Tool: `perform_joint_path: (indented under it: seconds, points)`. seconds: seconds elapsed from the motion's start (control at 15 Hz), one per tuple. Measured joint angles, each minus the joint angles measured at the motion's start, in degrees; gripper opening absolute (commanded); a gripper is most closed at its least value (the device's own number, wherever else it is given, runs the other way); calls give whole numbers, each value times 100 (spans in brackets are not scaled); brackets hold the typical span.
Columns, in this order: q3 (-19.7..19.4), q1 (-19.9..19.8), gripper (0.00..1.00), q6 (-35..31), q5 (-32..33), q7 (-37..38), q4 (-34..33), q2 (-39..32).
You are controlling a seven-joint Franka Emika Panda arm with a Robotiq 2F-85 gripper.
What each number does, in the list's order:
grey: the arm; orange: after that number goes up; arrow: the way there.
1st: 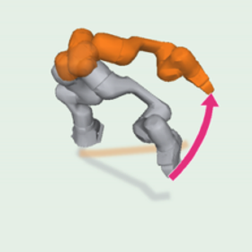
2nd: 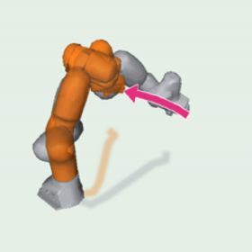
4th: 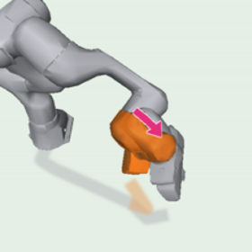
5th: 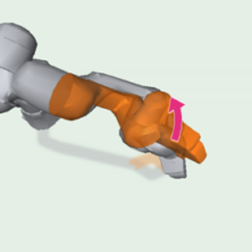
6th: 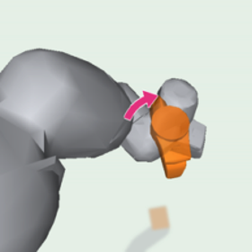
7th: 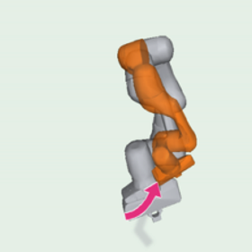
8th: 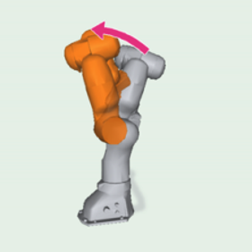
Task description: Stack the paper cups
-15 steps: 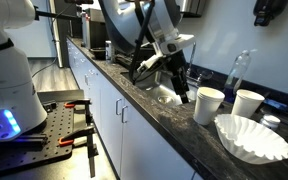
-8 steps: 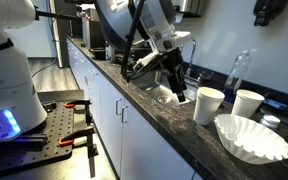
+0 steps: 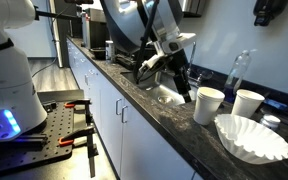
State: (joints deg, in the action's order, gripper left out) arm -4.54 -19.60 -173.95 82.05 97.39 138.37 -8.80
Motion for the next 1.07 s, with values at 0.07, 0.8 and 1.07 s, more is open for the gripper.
perform_joint_path:
  seconds: [0.07, 0.8, 1.07]
  points:
    - [4, 19, 100, 5, 88, 50, -96, -70]
    - [20, 240, 100, 794, 1033, 1041, -622, -596]
    - [36, 286, 100, 818, 1732, 1763, -927, -808]
